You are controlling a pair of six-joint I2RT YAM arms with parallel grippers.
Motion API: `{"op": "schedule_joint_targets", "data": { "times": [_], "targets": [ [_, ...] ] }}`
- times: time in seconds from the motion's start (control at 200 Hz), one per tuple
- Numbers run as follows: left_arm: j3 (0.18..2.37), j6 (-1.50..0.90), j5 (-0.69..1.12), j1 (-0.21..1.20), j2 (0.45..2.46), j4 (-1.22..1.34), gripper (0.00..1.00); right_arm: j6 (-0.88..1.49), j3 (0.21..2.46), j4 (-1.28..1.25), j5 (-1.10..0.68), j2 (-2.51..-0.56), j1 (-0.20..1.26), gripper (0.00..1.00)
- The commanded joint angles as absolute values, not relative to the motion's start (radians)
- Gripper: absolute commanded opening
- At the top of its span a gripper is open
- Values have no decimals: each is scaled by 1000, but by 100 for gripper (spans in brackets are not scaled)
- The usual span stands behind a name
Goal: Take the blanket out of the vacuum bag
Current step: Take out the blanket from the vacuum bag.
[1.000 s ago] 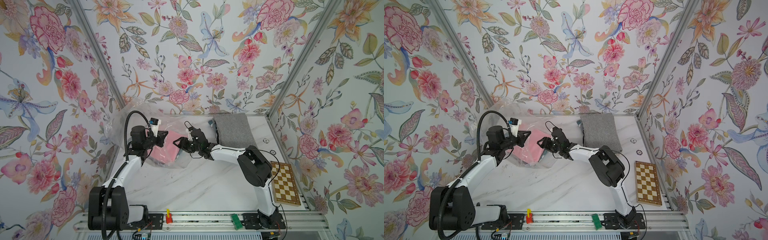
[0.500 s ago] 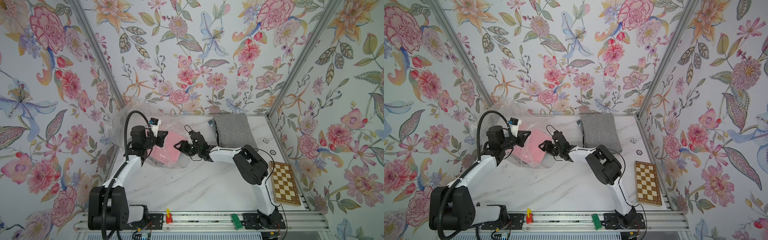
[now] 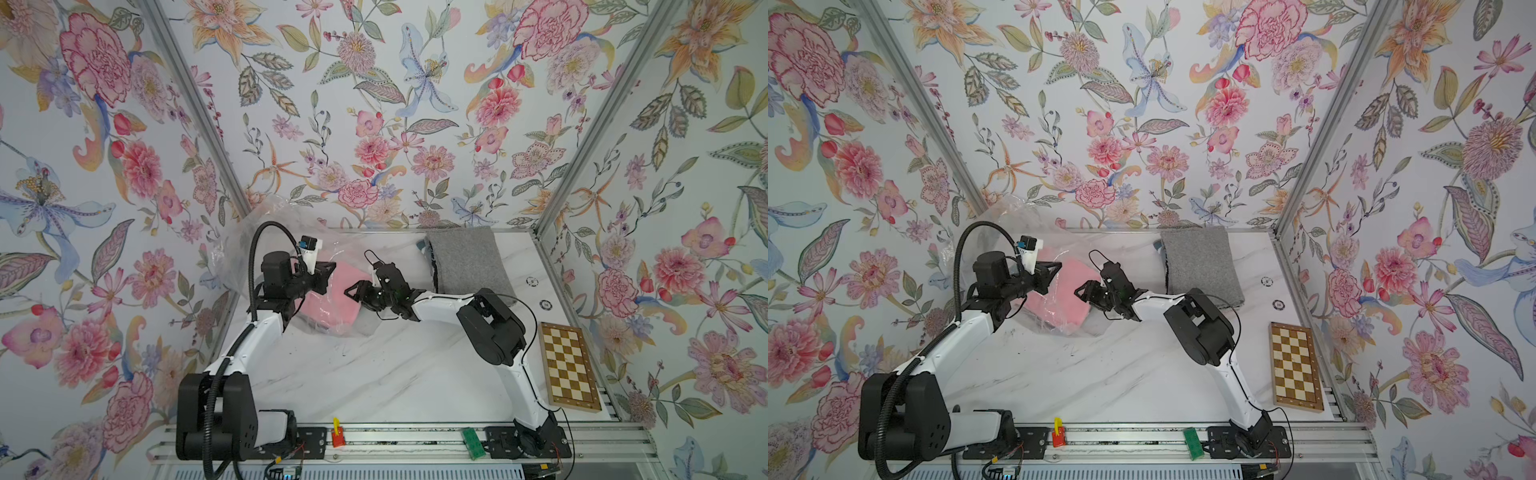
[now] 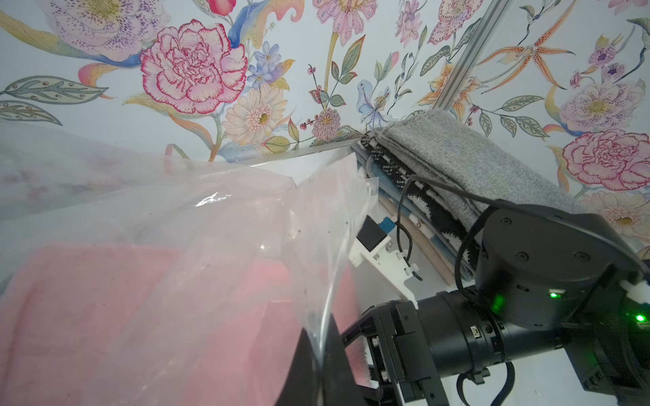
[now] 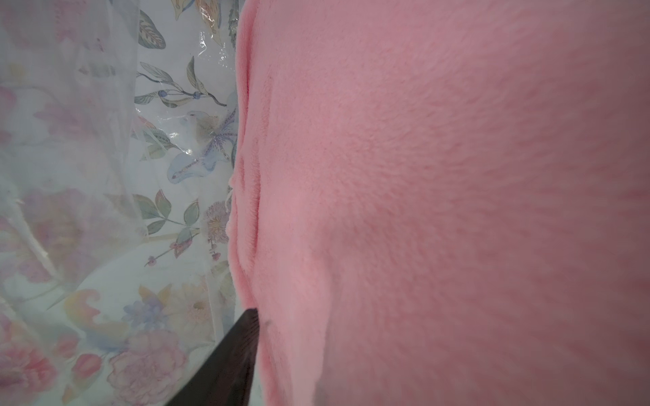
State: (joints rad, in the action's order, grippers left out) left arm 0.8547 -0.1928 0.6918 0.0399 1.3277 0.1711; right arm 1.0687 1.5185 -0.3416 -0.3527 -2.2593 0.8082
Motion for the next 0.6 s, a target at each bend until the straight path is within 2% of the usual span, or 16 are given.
{"op": "schedule_joint_targets", "data": {
  "times": [0.0,0.105,0.185,0.25,0.595],
  "targets": [
    [890,-170,676,39,1325,167,5,1055,1574,-318,-368,-2288,800,47],
    [890,-169,675,41,1325,169,5,1052,1580,-320,-373,-2290,799,31],
    [891,-169,673,41,1328,166,5,1047,1580,-319,-373,-2281,801,12],
    [891,-167,672,40,1328,164,5,1042,1582,-323,-380,-2274,801,0],
    [882,-185,666,22,1328,185,5,1041,1457,-401,-399,-2113,817,0]
  ]
}}
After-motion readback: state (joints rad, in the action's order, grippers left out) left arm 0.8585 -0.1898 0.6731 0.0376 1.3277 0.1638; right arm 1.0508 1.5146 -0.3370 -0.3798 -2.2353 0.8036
